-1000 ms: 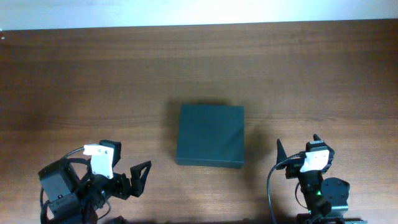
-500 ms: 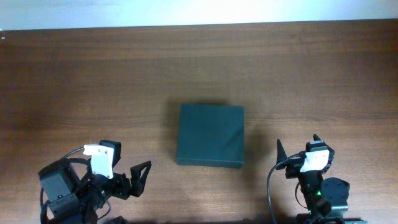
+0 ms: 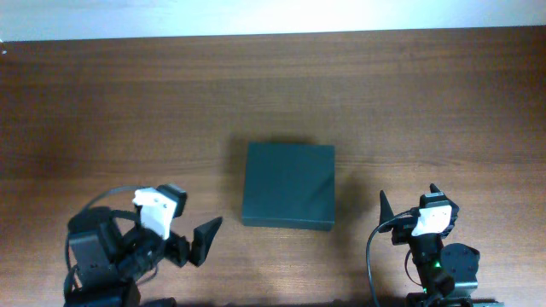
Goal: Pack container
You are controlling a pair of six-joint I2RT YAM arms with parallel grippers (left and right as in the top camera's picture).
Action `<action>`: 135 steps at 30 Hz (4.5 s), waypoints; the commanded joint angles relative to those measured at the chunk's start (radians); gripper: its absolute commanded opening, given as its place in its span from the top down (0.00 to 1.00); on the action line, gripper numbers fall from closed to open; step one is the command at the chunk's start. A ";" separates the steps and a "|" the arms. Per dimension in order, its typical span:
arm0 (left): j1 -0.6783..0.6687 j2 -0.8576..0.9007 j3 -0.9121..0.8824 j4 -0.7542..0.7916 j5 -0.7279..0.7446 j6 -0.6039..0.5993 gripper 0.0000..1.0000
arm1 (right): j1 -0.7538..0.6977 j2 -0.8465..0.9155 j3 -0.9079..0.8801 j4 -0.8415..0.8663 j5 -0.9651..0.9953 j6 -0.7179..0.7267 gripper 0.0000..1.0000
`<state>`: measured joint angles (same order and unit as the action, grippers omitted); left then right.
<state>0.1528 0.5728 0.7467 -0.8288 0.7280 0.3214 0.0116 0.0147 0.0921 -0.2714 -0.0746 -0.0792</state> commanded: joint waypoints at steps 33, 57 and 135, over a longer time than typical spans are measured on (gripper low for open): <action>-0.232 -0.528 -0.544 0.741 -0.180 0.023 0.01 | 0.008 -0.011 -0.010 0.003 0.016 0.001 0.01; -0.245 -0.568 -0.584 0.528 -0.578 -0.316 0.01 | 0.008 -0.011 -0.010 0.003 0.016 0.001 0.01; -0.189 -0.568 -0.655 0.531 -0.769 -0.229 0.01 | 0.008 -0.011 -0.010 0.003 0.016 0.001 0.01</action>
<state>-0.0414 0.0162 0.0975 -0.2981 -0.0551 0.0719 0.0120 0.0147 0.0914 -0.2703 -0.0715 -0.0795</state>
